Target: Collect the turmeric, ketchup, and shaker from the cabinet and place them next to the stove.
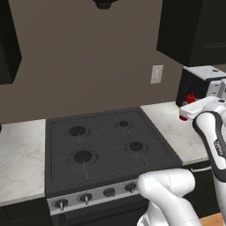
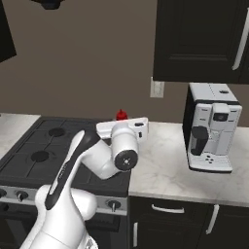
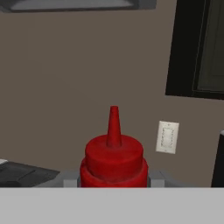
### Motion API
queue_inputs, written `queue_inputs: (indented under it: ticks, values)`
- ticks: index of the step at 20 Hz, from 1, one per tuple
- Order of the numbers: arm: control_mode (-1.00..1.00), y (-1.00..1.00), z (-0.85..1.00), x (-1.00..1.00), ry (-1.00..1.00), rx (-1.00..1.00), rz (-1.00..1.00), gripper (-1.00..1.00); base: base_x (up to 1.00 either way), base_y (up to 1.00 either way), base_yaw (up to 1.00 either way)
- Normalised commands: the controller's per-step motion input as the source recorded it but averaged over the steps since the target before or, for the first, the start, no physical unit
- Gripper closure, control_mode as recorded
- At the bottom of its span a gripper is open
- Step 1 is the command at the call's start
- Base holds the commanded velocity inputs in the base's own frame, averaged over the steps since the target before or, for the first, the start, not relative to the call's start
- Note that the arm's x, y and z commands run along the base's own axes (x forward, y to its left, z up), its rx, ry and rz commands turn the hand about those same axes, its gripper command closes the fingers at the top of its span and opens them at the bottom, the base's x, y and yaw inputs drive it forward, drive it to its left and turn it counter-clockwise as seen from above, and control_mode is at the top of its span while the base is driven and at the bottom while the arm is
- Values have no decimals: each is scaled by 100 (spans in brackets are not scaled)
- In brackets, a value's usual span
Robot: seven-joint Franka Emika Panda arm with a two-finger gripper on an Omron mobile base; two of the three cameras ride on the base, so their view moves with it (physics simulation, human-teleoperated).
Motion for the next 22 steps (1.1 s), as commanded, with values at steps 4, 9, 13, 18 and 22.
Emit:
queue_inputs:
  ticks: [4,9,13,18,22]
  values:
    - [-100,0,-46,19,0,-3,0,100,0,0,0]
    - [-100,0,-44,22,1,-3,0,100,0,0,0]
    - [-100,-1,-37,33,0,-1,0,100,0,0,0]
    - [-100,-7,-32,39,0,0,0,100,0,0,0]
    - [-100,-19,-24,35,0,0,0,100,0,0,0]
